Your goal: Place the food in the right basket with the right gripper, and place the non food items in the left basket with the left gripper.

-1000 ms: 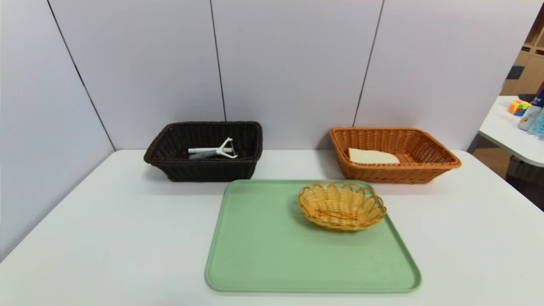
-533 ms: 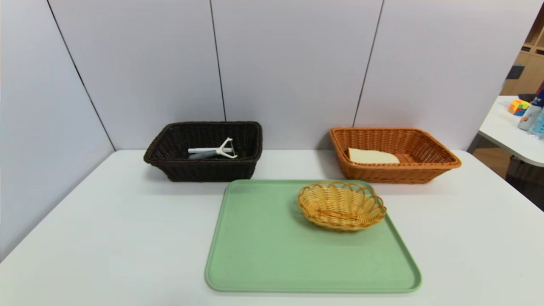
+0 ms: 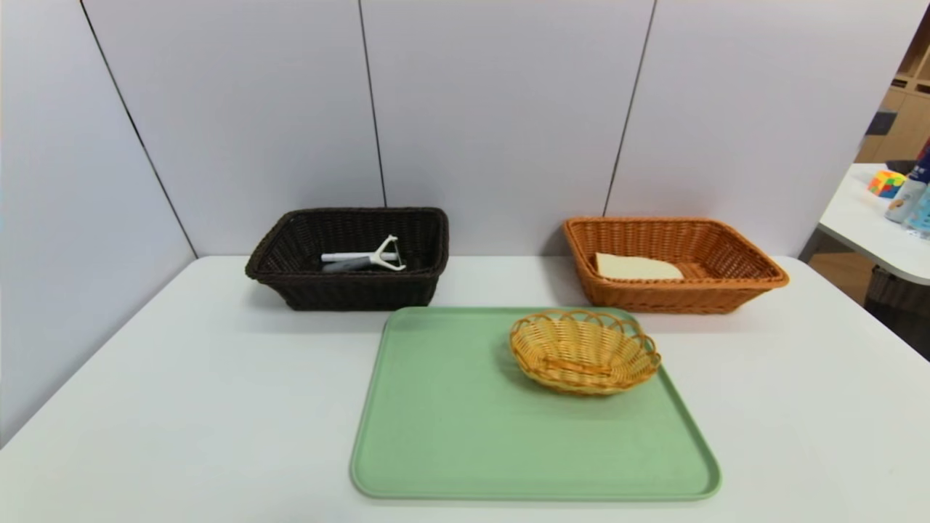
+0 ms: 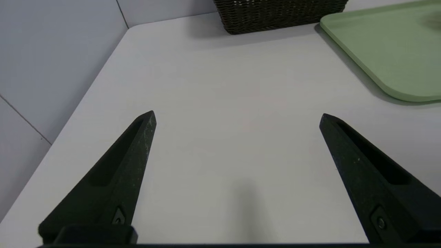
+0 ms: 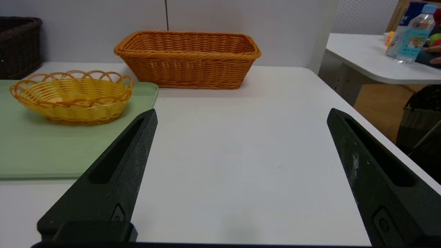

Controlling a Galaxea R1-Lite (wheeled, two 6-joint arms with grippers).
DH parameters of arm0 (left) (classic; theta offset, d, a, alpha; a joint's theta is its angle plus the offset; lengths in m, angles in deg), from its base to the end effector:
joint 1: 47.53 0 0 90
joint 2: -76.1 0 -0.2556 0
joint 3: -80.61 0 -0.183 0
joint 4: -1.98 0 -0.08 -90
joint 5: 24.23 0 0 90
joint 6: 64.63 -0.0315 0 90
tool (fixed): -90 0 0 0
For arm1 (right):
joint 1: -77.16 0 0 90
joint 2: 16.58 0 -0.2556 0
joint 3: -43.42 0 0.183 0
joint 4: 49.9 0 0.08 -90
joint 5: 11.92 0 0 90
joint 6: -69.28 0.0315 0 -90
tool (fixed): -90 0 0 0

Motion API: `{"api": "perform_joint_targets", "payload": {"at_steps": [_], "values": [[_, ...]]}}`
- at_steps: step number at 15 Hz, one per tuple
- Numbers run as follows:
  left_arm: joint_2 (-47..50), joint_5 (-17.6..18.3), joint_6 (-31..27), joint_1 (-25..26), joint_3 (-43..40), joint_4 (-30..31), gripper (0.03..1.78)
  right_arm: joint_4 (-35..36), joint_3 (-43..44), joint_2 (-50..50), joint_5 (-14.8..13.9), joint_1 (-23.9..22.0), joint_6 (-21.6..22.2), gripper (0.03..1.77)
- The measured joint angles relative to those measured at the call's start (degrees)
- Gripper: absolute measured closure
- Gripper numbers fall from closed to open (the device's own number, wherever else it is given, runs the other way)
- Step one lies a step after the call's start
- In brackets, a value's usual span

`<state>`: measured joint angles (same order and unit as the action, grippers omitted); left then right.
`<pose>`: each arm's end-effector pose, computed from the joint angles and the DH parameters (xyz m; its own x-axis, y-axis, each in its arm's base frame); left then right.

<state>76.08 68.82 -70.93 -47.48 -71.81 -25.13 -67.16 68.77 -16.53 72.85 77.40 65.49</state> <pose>0.0181 -0.0017 0.0856 0.9986 -0.0523 0.0078 0.0512 0.9926 0.1101 0.0200 -0.0028 0.0940 0.9862 -0.0870 0.1410 0.0952 0.9941 -0.0526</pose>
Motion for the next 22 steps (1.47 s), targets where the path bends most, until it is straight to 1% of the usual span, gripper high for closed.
{"api": "perform_joint_targets", "payload": {"at_steps": [2,5,6,8,10,15,17,22], "values": [[0.00,0.17,0.00,0.00,-0.27,0.00,0.12,-1.02,-0.28,0.00,1.01,-0.02,-0.01,0.10],[0.00,-0.49,-0.59,0.00,-1.54,0.00,0.12,-4.27,-0.72,0.00,5.86,0.00,-0.09,0.10],[0.00,-0.62,-0.30,-0.02,-1.79,0.05,0.12,-6.25,-0.78,0.00,6.30,0.00,0.16,0.10],[0.00,-0.71,-0.13,-0.02,-2.01,0.05,0.12,-8.07,-0.68,0.00,6.30,0.00,3.05,0.10],[0.00,-0.74,0.24,0.00,-2.06,0.05,0.12,-8.14,-0.50,0.00,6.22,0.00,4.28,0.10],[0.00,-1.43,2.65,0.02,-2.07,-0.01,0.12,-8.05,-0.48,0.00,6.16,0.00,4.50,0.10],[0.00,-1.51,4.44,0.02,-2.07,-0.01,0.12,-7.95,-0.52,0.00,6.11,0.00,4.50,0.10],[0.00,-1.62,4.92,0.00,-2.07,0.02,0.12,-6.84,-0.80,0.00,5.94,0.00,4.89,0.10]]}}
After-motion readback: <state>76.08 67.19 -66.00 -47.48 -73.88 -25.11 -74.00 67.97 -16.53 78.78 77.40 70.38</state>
